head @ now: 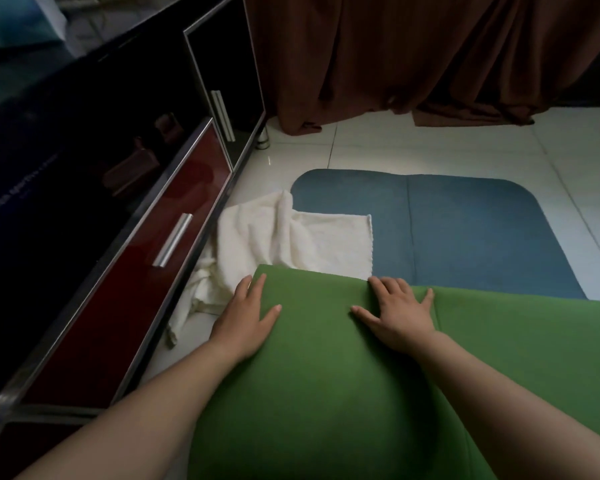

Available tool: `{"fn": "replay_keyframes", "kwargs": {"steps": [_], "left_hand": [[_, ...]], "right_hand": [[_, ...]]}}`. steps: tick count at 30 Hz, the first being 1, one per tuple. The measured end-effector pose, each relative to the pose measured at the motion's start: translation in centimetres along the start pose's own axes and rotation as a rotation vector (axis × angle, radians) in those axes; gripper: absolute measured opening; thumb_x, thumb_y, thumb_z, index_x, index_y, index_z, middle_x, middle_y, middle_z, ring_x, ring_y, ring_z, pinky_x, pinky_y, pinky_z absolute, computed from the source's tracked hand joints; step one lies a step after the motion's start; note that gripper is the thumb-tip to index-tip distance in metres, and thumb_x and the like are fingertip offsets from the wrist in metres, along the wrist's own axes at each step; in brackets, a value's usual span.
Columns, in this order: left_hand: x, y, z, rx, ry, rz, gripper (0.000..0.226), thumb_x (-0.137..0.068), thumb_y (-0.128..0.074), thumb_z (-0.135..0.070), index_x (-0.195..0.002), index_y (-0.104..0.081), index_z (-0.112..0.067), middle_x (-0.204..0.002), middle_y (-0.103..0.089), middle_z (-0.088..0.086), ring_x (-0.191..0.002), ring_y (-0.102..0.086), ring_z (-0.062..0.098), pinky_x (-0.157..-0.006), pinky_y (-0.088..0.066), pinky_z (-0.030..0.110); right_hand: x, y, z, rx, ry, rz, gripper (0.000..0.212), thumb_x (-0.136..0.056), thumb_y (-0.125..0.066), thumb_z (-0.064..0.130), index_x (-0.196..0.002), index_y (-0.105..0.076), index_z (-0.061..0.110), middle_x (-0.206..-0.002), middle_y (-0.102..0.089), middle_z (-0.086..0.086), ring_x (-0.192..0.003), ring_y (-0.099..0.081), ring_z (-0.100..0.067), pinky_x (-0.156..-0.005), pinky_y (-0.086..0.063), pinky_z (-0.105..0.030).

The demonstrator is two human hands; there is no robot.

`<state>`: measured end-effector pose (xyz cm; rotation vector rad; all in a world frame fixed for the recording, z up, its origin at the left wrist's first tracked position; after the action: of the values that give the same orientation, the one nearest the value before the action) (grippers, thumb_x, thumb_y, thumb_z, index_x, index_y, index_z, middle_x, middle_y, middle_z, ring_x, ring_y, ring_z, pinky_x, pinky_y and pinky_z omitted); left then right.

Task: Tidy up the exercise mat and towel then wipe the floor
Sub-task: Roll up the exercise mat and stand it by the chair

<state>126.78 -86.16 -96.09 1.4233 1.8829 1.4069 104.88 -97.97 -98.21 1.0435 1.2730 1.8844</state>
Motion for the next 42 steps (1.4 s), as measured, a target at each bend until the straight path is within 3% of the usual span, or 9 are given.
{"fn": "replay_keyframes", "kwargs": {"steps": [3, 7, 17, 22, 25, 28, 32, 36, 42], "left_hand": [[-0.5, 0.8, -0.6, -0.095, -0.07, -0.013, 0.065, -0.094, -0.042, -0.043, -0.148, -0.013, -0.022, -0.157, -0.006, -0.001, -0.142, -0.018, 0.022, -0.112, -0.026, 0.038], [-3.1, 1.3, -1.6, -0.115, -0.116, -0.037, 0.059, -0.095, -0.042, -0.04, -0.147, -0.019, -0.022, -0.156, -0.012, 0.0, -0.141, -0.02, 0.022, -0.112, -0.026, 0.039], [-12.4, 0.0, -5.3, -0.06, -0.134, -0.027, 0.052, -0.095, -0.041, -0.039, -0.142, -0.031, -0.021, -0.151, -0.028, -0.002, -0.136, -0.029, 0.021, -0.109, -0.031, 0.039], [-15.5, -0.3, -3.7, -0.036, -0.063, -0.015, 0.054, -0.093, -0.047, -0.038, -0.142, -0.032, -0.02, -0.151, -0.027, 0.0, -0.132, -0.035, 0.025, -0.105, -0.035, 0.039], [-16.6, -1.6, -1.9, -0.01, 0.024, 0.048, 0.063, -0.088, -0.054, -0.031, -0.144, -0.026, -0.023, -0.151, -0.02, 0.004, -0.128, -0.04, 0.028, -0.103, -0.038, 0.038], [-16.6, -2.9, -0.7, -0.009, 0.072, 0.115, 0.069, -0.084, -0.055, -0.017, -0.145, -0.024, -0.027, -0.138, -0.04, 0.01, -0.12, -0.048, 0.029, -0.097, -0.041, 0.033], [-16.3, -0.5, -0.5, 0.209, 0.054, -0.063, 0.05, -0.083, -0.057, -0.006, -0.131, -0.051, -0.019, -0.124, -0.059, 0.011, -0.111, -0.055, 0.027, -0.098, -0.042, 0.029], [-14.7, 3.5, -3.5, 0.337, -0.06, -0.173, 0.037, -0.084, -0.064, -0.01, -0.121, -0.06, -0.015, -0.117, -0.064, 0.011, -0.098, -0.06, 0.022, -0.087, -0.041, 0.022], [-10.2, 13.0, -11.7, 0.491, -0.283, -0.398, 0.032, -0.084, -0.065, -0.01, -0.115, -0.064, -0.02, -0.098, -0.065, 0.001, -0.088, -0.061, 0.016, -0.086, -0.049, 0.026]], "right_hand": [[2.5, -2.4, 0.1, -0.036, -0.007, 0.028, 0.078, -0.083, -0.03, 0.073, -0.145, -0.015, 0.029, -0.152, -0.019, 0.006, -0.142, -0.012, -0.013, -0.108, -0.005, -0.067], [3.7, -4.1, 0.0, -0.004, -0.034, 0.028, 0.099, -0.064, -0.002, 0.086, -0.147, -0.007, 0.032, -0.157, -0.008, 0.008, -0.144, -0.005, -0.012, -0.11, 0.003, -0.063], [1.3, 0.3, -1.5, 0.026, -0.019, -0.128, 0.109, -0.054, 0.021, 0.086, -0.146, -0.012, 0.037, -0.155, -0.015, 0.01, -0.144, -0.008, -0.012, -0.114, 0.0, -0.047], [2.6, 1.8, -6.0, -0.02, -0.092, -0.25, 0.094, -0.074, 0.0, 0.083, -0.138, -0.041, 0.028, -0.143, -0.044, 0.002, -0.135, -0.036, -0.021, -0.112, -0.02, -0.035], [3.2, 1.7, -6.7, -0.01, -0.09, -0.228, 0.094, -0.073, -0.003, 0.083, -0.139, -0.04, 0.027, -0.145, -0.041, 0.004, -0.137, -0.032, -0.019, -0.11, -0.017, -0.031], [3.3, 1.7, -6.6, 0.004, -0.1, -0.203, 0.098, -0.071, -0.001, 0.085, -0.14, -0.038, 0.028, -0.147, -0.038, 0.005, -0.139, -0.029, -0.017, -0.111, -0.013, -0.028], [3.4, 2.0, -6.6, -0.003, -0.106, -0.175, 0.106, -0.064, 0.007, 0.087, -0.143, -0.032, 0.029, -0.151, -0.03, 0.007, -0.141, -0.022, -0.014, -0.112, -0.008, -0.024], [3.8, 3.8, -6.1, -0.003, -0.051, -0.1, 0.113, -0.055, 0.012, 0.09, -0.146, -0.021, 0.031, -0.153, -0.021, 0.011, -0.142, -0.017, -0.01, -0.113, -0.009, -0.023], [4.2, 9.0, -5.2, -0.141, 0.016, -0.08, 0.072, -0.086, -0.039, 0.062, -0.147, -0.016, 0.03, -0.154, -0.017, 0.011, -0.14, -0.018, -0.007, -0.112, -0.018, -0.025]]}}
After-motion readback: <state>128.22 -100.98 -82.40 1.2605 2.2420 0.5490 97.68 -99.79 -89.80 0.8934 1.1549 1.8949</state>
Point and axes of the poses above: each hand's wrist, its own x-axis away from the middle knuckle, its own y-axis out of the back of the hand, z = x × y, the point moved 10 cm from there along -x, towards the middle knuckle
